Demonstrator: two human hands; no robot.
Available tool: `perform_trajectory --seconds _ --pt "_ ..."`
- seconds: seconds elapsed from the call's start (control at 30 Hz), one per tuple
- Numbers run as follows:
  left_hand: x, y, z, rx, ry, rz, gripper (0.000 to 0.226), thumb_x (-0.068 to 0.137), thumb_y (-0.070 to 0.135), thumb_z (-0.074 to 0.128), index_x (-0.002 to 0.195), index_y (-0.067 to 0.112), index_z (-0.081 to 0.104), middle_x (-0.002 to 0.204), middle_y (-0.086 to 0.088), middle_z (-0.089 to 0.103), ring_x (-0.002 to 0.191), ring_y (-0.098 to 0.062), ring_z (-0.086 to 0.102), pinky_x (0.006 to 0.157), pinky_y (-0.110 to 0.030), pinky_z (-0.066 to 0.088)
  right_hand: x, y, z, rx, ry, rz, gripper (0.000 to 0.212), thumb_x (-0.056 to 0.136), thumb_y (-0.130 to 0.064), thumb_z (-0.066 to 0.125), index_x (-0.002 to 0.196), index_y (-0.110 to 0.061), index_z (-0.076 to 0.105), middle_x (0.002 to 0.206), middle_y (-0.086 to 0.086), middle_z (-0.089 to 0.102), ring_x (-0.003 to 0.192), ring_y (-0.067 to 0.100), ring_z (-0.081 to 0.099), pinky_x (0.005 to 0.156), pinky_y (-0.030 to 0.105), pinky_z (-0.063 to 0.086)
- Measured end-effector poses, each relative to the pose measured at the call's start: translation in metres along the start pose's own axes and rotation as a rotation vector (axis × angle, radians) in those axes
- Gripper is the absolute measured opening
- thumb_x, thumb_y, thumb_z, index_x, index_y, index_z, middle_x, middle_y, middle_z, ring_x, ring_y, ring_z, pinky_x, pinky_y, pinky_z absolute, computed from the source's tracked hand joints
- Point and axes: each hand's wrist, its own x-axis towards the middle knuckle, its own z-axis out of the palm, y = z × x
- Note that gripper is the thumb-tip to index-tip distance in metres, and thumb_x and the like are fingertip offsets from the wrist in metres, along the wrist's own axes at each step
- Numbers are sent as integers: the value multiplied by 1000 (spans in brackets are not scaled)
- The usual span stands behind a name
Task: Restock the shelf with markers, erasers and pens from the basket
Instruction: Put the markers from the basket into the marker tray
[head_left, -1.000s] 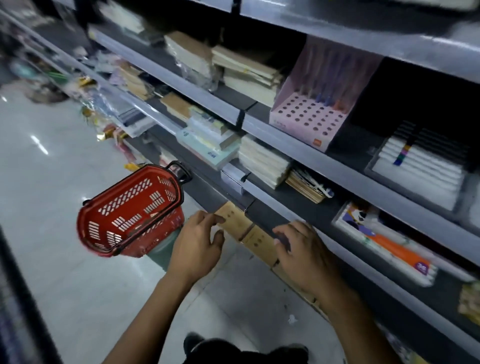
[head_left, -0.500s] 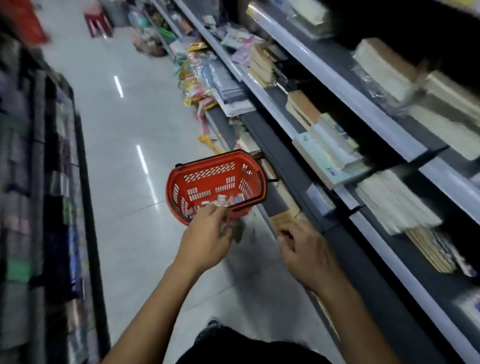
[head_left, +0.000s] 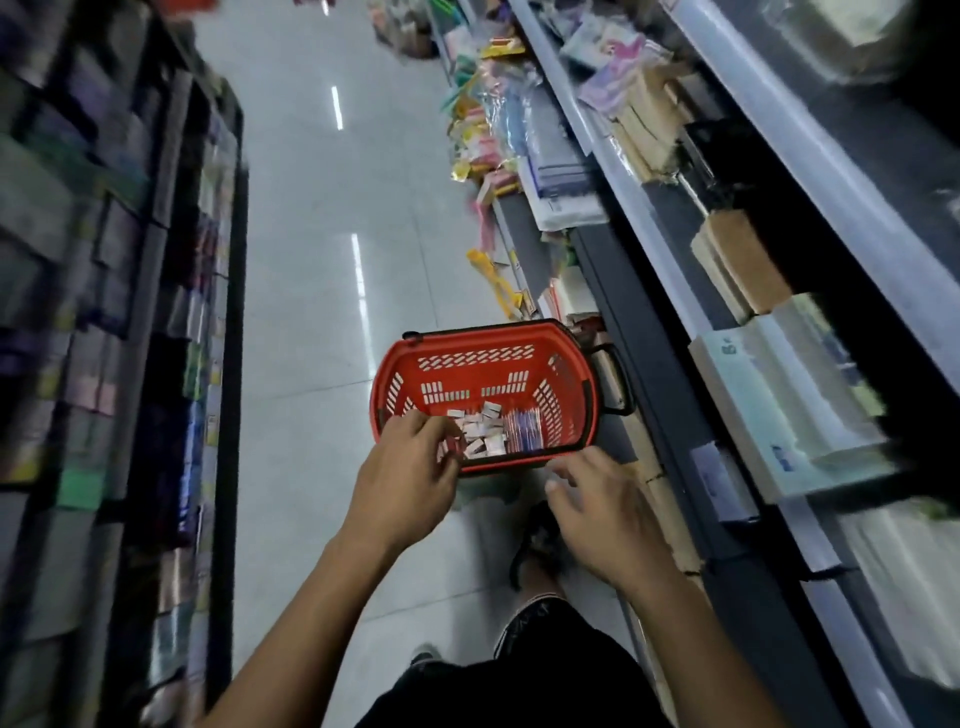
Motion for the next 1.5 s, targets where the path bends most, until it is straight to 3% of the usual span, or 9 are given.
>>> perform_trajectory --seconds 0.27,0.5,0.67,0.83,1.03,1.13,1.23,1.4,1.5 --pt "94 6 25 39 -83 -220 30 100 33 62 129 25 63 129 1 61 119 -20 55 91 -40 56 139 51 -17 -7 -199 -41 30 101 -40 51 124 -25 63 118 -7 57 110 15 55 91 36 51" --pt "125 -29 42 -48 -25 -432 22 99 28 63 121 24 66 111 6 63 99 -17 59 83 -41 56 212 69 13 -29 -391 -64 28 102 -37 53 125 -23 63 110 -10 53 100 11 51 85 29 45" --pt "154 -77 86 -148 26 -531 19 99 27 60 117 28 63 107 15 59 92 -9 62 76 -32 55 245 74 80 -23 -500 -2 28 102 -34 53 125 -22 64 116 -4 60 107 14 57 92 33 51" --pt "183 -132 149 -287 -19 -618 28 99 19 60 125 25 64 117 11 65 98 -5 63 84 -28 51 267 88 163 -22 -593 64 22 101 -29 56 117 -19 67 109 -1 62 101 16 60 90 34 52" --pt "214 -193 239 -451 -161 -748 15 103 23 61 117 25 65 103 21 63 84 19 59 66 -1 41 298 113 283 9 -595 207 21 97 -18 57 110 -17 73 100 -1 67 89 15 63 76 26 45" --pt "226 -218 278 -504 -248 -820 16 102 20 63 116 24 67 108 14 68 93 3 64 76 -9 44 318 120 338 -35 -571 234 20 97 -19 56 97 -18 76 93 2 73 82 19 67 73 30 52" --pt "236 -240 314 -521 -222 -888 16 97 14 62 100 29 66 94 19 66 86 0 61 72 -11 42 337 128 400 -123 -578 250 22 98 -22 54 94 -17 75 92 6 75 85 29 69 65 29 46" --pt "248 -243 355 -690 -76 -1153 14 94 15 58 93 23 69 87 9 72 84 -20 70 82 -44 60 371 132 473 -289 -620 285 22 99 -19 55 108 -16 75 104 16 73 100 37 70 69 34 44" --pt "251 -240 365 -729 64 -1210 13 95 14 60 89 19 70 80 8 71 77 -4 66 82 -37 58 384 133 493 -301 -639 296 23 98 -14 53 108 -6 72 108 21 71 105 41 69 72 36 43"
